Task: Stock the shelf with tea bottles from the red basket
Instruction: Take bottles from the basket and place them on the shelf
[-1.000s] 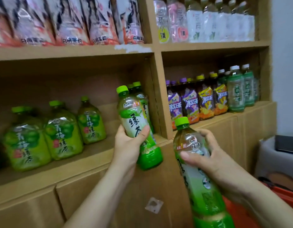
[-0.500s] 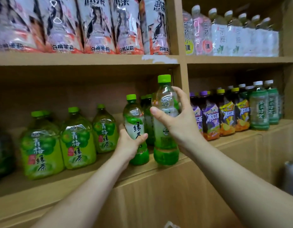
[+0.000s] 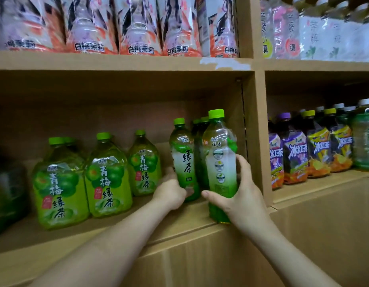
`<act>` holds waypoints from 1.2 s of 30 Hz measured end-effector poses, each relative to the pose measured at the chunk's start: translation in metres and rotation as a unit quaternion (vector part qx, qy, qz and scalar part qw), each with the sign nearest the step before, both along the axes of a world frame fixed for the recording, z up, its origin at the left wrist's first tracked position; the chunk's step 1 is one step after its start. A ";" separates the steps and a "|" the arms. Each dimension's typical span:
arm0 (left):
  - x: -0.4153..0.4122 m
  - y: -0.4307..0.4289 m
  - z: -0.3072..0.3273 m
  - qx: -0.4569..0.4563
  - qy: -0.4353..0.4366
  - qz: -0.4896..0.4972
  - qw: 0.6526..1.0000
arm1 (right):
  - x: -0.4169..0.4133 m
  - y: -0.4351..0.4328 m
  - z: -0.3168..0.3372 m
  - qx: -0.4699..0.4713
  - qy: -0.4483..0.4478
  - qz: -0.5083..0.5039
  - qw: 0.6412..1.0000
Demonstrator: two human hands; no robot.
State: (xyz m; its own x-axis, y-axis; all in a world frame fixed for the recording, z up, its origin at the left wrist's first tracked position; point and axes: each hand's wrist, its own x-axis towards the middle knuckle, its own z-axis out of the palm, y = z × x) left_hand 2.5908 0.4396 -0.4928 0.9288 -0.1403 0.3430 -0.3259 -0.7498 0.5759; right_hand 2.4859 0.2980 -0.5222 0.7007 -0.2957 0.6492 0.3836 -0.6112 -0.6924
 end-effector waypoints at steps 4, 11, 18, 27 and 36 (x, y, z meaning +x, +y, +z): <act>0.027 -0.007 0.004 0.046 -0.004 0.054 0.997 | 0.008 0.000 -0.006 -0.003 0.034 -0.021 0.999; 0.040 -0.009 0.002 0.092 -0.134 0.072 0.984 | 0.005 -0.019 -0.003 0.079 0.058 0.116 0.988; 0.051 -0.001 -0.009 0.208 -0.144 0.003 0.967 | -0.001 -0.007 -0.002 0.006 0.000 0.042 0.999; 0.079 0.002 -0.008 0.204 -0.119 -0.067 0.969 | 0.017 0.002 0.002 -0.031 0.010 -0.065 0.997; 0.075 0.006 0.000 0.178 -0.031 -0.108 0.978 | 0.030 0.004 0.001 -0.027 0.091 -0.049 0.994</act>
State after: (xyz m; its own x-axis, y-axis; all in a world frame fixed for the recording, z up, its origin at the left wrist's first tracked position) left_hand 2.6659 0.4459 -0.4924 0.8428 -0.4523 0.2919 -0.5256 -0.8083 0.2651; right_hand 2.5158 0.3024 -0.5208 0.7776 -0.3367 0.5310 0.1912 -0.6779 -0.7099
